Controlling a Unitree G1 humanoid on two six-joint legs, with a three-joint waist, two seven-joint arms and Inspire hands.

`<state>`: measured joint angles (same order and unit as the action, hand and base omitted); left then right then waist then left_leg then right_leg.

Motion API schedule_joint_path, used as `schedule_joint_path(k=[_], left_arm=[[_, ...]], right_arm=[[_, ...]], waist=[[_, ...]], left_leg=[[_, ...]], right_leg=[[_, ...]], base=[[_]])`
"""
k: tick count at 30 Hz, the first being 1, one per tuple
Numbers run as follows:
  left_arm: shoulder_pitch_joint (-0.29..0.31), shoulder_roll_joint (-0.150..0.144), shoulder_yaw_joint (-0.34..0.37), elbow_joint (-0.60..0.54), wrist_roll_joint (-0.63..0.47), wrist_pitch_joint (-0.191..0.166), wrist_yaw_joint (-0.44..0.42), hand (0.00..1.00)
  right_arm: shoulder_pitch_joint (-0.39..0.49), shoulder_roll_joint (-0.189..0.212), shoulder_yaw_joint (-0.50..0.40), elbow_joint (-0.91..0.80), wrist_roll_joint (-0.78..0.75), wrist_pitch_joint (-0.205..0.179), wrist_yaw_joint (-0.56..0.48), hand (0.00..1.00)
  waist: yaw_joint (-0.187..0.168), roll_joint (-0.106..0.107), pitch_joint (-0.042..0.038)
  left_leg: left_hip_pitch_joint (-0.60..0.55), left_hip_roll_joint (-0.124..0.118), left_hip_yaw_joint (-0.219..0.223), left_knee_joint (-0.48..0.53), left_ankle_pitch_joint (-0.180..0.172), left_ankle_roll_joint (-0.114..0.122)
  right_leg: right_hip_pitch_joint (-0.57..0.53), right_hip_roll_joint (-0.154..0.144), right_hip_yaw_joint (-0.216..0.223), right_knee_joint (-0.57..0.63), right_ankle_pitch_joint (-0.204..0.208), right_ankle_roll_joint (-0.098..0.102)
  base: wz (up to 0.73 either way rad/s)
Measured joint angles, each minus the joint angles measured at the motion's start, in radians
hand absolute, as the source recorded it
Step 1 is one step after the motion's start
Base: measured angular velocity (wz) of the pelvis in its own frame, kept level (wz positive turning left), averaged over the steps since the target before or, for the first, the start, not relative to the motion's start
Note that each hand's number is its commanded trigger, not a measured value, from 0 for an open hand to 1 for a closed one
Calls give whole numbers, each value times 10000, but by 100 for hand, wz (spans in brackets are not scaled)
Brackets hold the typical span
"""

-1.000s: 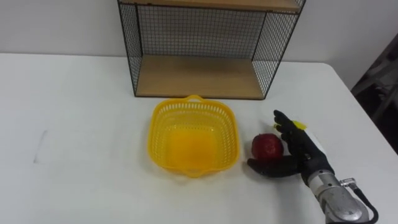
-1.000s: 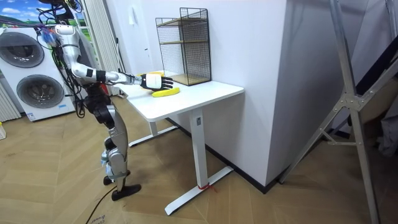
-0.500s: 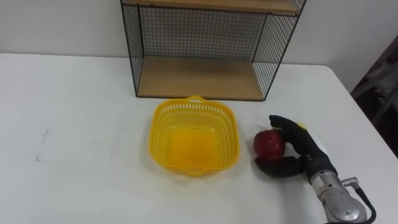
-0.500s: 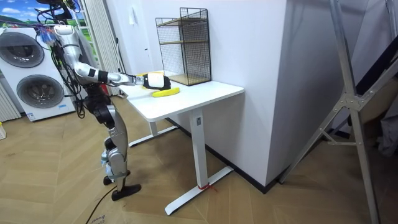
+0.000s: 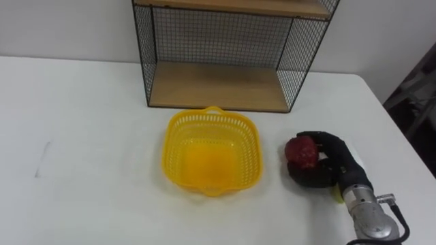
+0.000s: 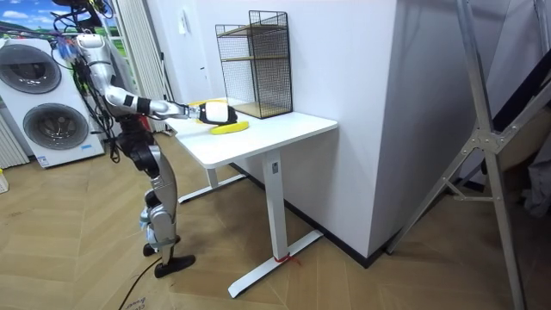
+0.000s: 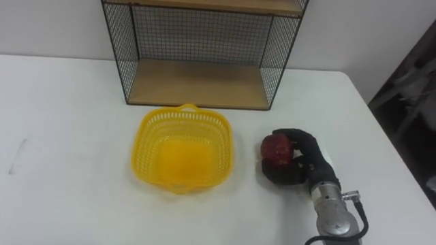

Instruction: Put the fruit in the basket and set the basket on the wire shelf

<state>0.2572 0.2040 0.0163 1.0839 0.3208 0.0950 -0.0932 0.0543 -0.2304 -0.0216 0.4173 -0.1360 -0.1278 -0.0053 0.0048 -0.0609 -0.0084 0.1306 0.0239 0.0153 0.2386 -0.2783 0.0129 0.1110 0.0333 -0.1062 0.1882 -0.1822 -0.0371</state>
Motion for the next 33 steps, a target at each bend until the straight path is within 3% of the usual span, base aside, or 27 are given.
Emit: schedule_joint_path(k=[6,12,20,28,32,33], left_arm=[[-25,-20,5,173,-10,-14,-49,0],[16,-40,2,116,-9,-117,-36,0],[-61,-42,-74,165,-30,-341,375,0],[0,-50,-287,178,-14,-288,402,0],[-10,-70,-287,184,-9,-279,325,0],[-96,-79,-334,265,-30,-285,316,0]], right_arm=[[409,0,128,-1098,447,429,237,100],[443,-2,219,-2388,537,531,117,100],[419,-30,398,-4432,2076,530,-162,100],[392,-55,413,-5255,1970,571,31,100],[392,-54,464,-5335,1285,591,255,100],[392,-73,565,-5438,1027,662,337,100]], waist=[[42,178,105],[62,271,83],[74,129,89],[252,99,75],[309,212,71],[320,285,32]], left_leg=[[-39,0,66,-68,-4,2],[-142,-3,137,-33,7,11],[-142,1,133,-52,8,11],[-151,-1,143,-6,8,12],[-215,-2,112,-16,5,13],[-257,-2,105,-28,5,13]], right_leg=[[-91,41,212,10,13,1],[-320,33,216,153,9,3],[-316,34,209,147,11,5],[-303,34,213,161,33,7],[-317,34,223,159,58,15],[-375,36,210,168,72,14]], base=[[-4],[-4],[0],[0],[0],[0]])
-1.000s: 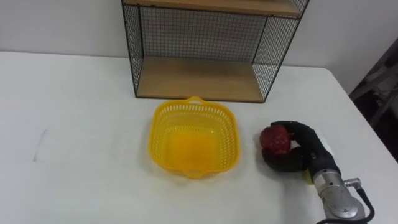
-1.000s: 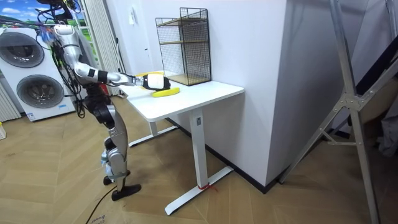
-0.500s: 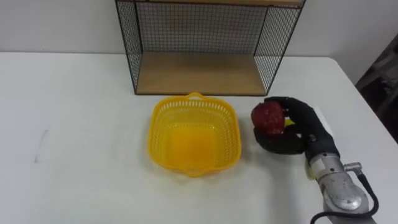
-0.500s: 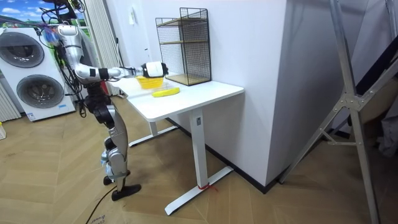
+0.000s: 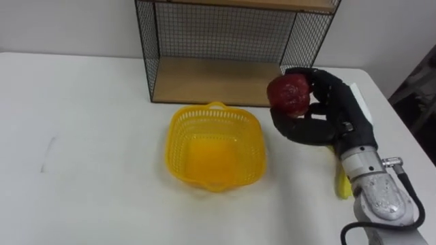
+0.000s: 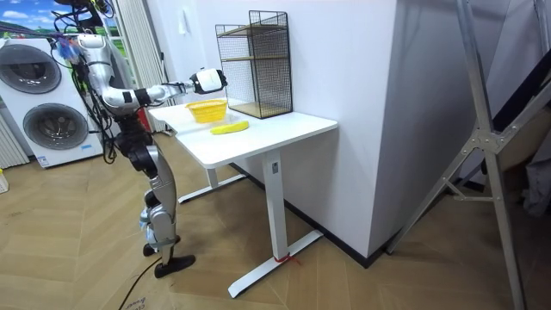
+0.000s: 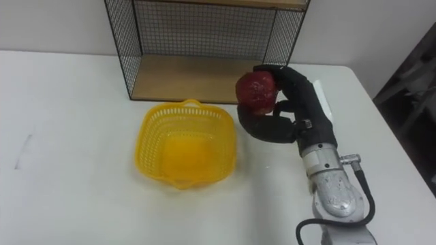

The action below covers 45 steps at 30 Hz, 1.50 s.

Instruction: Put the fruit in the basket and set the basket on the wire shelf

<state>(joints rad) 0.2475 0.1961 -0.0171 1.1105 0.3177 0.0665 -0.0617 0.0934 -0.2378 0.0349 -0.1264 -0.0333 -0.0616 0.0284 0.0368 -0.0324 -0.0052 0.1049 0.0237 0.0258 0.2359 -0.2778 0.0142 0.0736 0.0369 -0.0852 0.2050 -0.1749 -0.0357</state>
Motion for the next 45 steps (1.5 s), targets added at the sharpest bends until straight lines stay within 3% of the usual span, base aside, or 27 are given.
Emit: schedule_joint_path(k=[4,8,10,11,12,13,14,15,16,31,45], left_arm=[[-177,-11,-360,166,-23,78,-114,0],[-250,-9,-380,204,-14,55,-115,0],[-414,23,-384,279,-15,44,-115,0],[-460,38,-400,316,-26,44,-115,0],[-530,74,-473,371,-27,46,-119,0],[-591,96,-521,443,-27,51,-125,0],[-602,107,-572,487,-27,57,-130,0],[-642,130,-657,495,-26,71,-162,0],[-644,137,-657,509,-27,73,-190,0],[-658,174,-846,390,-29,148,-118,0],[-721,173,-859,398,-121,147,-120,0]], right_arm=[[-6,-124,638,-157,-874,-18,197,100],[-5,-269,1011,-156,-1028,-17,452,100],[-6,-438,1152,-156,-1033,-10,682,97],[-6,-468,1203,-156,-1033,-10,745,90],[-6,-480,1334,-156,-1029,-7,867,65],[-6,-478,1479,-156,-1029,-6,1002,22],[-6,-479,1533,-155,-1029,-2,1074,15],[-6,-480,1644,-155,-1029,9,1190,15],[-6,-479,1767,-156,-1029,62,1262,2],[-9,-476,2187,-154,-1266,214,1723,0],[-10,-478,2161,-169,-1403,214,1661,0]], waist=[[0,153,-14],[111,138,3],[261,42,58],[282,8,66],[308,-40,87],[327,-101,105],[342,-132,107],[406,-189,101],[457,-238,81],[506,-83,138],[469,-80,124]], left_leg=[[-53,3,34,-5,17,6],[-54,3,57,-18,23,4],[-58,2,55,-14,23,5],[-59,2,51,-12,23,5],[-64,4,37,-2,23,5],[-66,4,27,11,24,5],[-68,4,27,15,24,5],[-70,4,27,22,24,5],[-66,3,32,26,23,5],[-86,-1,-32,-3,25,8],[-86,-2,-44,13,25,9]], right_leg=[[-65,1,-1,19,15,-6],[-72,1,4,19,14,-6],[-71,-2,-5,22,14,-5],[-71,-2,-11,22,14,-5],[-67,-2,-28,18,14,-5],[-65,-2,-41,15,14,-5],[-65,-3,-43,11,13,-5],[-65,-6,-44,7,14,-5],[-65,-9,-40,5,14,-4],[-43,-14,-105,2,17,-3],[-38,-18,-119,4,16,-3]], base=[[0],[0],[0],[0],[3],[0],[0],[0],[0],[0],[0]])
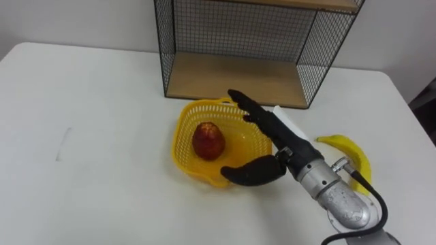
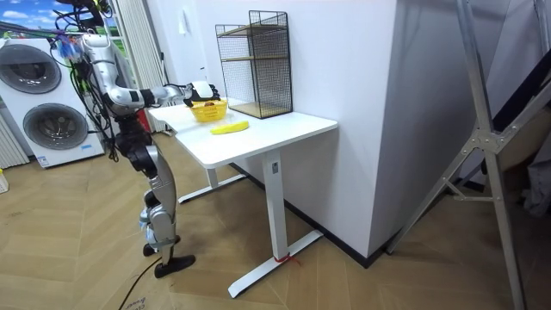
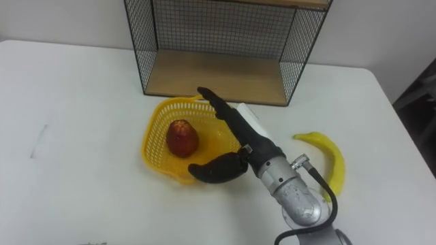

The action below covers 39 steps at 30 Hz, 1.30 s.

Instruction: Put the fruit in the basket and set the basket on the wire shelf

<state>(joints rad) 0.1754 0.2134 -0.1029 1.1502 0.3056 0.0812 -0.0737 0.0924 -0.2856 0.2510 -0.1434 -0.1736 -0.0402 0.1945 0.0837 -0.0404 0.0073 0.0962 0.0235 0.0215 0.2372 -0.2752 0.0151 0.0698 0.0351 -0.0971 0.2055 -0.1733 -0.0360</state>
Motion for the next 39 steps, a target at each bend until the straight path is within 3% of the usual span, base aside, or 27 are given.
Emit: schedule_joint_path(k=[8,15,20,25,28,39], left_arm=[[109,-75,32,102,55,-181,20,0],[360,-87,434,86,93,-314,47,0],[586,-103,929,-44,102,-372,51,0],[735,-103,1348,-130,88,-354,49,0],[673,-104,1389,-134,96,-255,57,0],[668,-68,1302,-417,30,231,427,0]], right_arm=[[-34,32,-792,-1008,83,-54,-468,0],[-412,47,-2027,-1709,92,-561,-1883,0],[-445,45,-2907,-1739,-41,-559,-2830,0],[-435,-20,-3853,-1671,-368,-556,-3969,0],[-465,-409,-3924,-666,-332,-646,-4455,0],[-755,-434,-3861,2711,-257,197,-4413,0]], waist=[[-57,5,-30],[-268,105,-89],[-475,13,-114],[-649,-186,-40],[-607,-328,-42],[-556,-361,-30]], left_leg=[[-2,-4,12,0,0,0],[25,-6,15,-7,2,2],[29,-6,31,-20,24,2],[18,-10,84,-53,30,-2],[20,-6,113,-25,36,8],[52,-18,33,-170,137,3]], right_leg=[[2,2,28,-5,1,0],[17,2,98,-10,1,1],[2,-3,101,-6,0,1],[-17,16,143,-88,-4,4],[14,19,141,-183,66,23],[-5,-9,66,-174,78,39]], base=[[0],[0],[0],[-3],[-1],[2]])
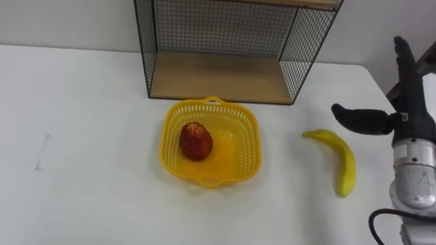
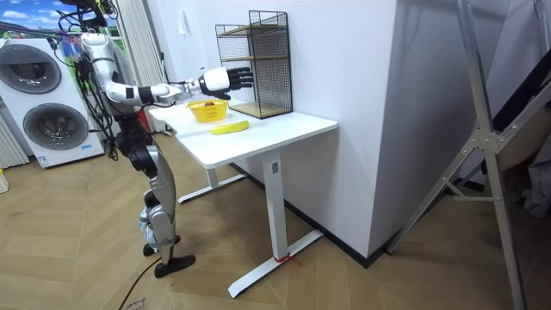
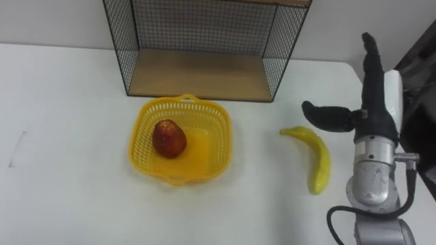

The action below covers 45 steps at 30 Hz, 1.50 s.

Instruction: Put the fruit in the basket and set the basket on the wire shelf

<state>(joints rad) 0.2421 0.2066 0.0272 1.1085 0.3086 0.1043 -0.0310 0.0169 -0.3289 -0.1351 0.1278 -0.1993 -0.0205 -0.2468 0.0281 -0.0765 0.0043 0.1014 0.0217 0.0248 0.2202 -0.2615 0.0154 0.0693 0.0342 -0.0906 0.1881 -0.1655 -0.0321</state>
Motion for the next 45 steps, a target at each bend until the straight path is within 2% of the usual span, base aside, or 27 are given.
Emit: schedule_joint_path(k=[4,9,12,18,21,23,26,31,32,33,34,41,45], left_arm=[[23,11,-4,-87,0,135,-11,0],[276,58,12,-471,-9,289,-46,0],[386,70,77,-691,-3,333,-143,0],[375,62,104,-782,11,467,-360,0],[427,51,101,-872,72,510,-502,0],[423,57,102,-869,85,544,-500,0],[492,52,121,-863,87,613,-517,0],[539,106,508,-798,181,704,-627,0],[539,106,502,-800,190,705,-629,0],[497,105,493,-800,198,710,-662,0],[452,110,500,-790,232,717,-682,0],[398,119,487,-750,293,776,-693,0],[384,126,479,-755,394,829,-670,0]], right_arm=[[-153,0,5,512,24,21,20,0],[-175,0,58,756,384,259,109,0],[-484,0,227,1740,564,393,441,0],[-558,-1,357,2615,772,690,1263,0],[-557,-1,360,2677,735,702,1672,0],[-574,-1,367,3173,740,681,2001,0],[-604,-33,340,3689,670,730,2593,0],[-1049,-125,310,5094,394,444,3211,0],[-1135,-130,303,5254,352,431,3245,45],[-1245,-154,299,5403,287,432,3301,69],[-1258,-187,274,5554,271,374,3335,100],[-1471,-414,26,6395,-111,266,3210,100],[-1531,-612,-158,6659,-167,223,3013,100]], waist=[[16,-89,42],[73,-155,42],[82,-195,15],[72,-83,-44],[16,47,-95],[15,48,-102],[28,-11,-98],[55,-198,-112],[51,-211,-107],[49,-213,-105],[49,-210,-106],[37,-181,-114],[51,-122,-147]], left_leg=[[36,2,-11,-3,17,-18],[155,-11,5,-6,17,-18],[160,-12,23,13,17,-17],[128,-9,-1,7,17,-16],[144,-9,-35,12,18,-15],[178,0,-64,6,18,-15],[180,2,-56,-16,19,-15],[362,-30,-123,24,15,-13],[362,-35,-140,25,14,-12],[340,-45,-205,18,9,-7],[337,-66,-285,20,6,-2],[487,-129,-565,104,6,-1],[476,-154,-665,140,1,6]], right_leg=[[28,4,-7,-4,8,-16],[153,1,26,-57,8,-18],[152,-7,50,-47,11,-22],[107,-4,24,-37,10,-23],[91,-8,15,-38,11,-24],[175,-12,-11,-40,10,-24],[172,-1,56,-49,8,-26],[439,-25,-44,-215,4,-24],[444,-32,-75,-224,1,-20],[447,-45,-133,-236,1,-16],[481,-62,-204,-231,2,-15],[838,-115,-494,-368,0,-7],[915,-127,-548,-364,-22,14]], base=[[0],[0],[0],[0],[0],[4],[0],[6],[11],[11],[13],[15],[10]])
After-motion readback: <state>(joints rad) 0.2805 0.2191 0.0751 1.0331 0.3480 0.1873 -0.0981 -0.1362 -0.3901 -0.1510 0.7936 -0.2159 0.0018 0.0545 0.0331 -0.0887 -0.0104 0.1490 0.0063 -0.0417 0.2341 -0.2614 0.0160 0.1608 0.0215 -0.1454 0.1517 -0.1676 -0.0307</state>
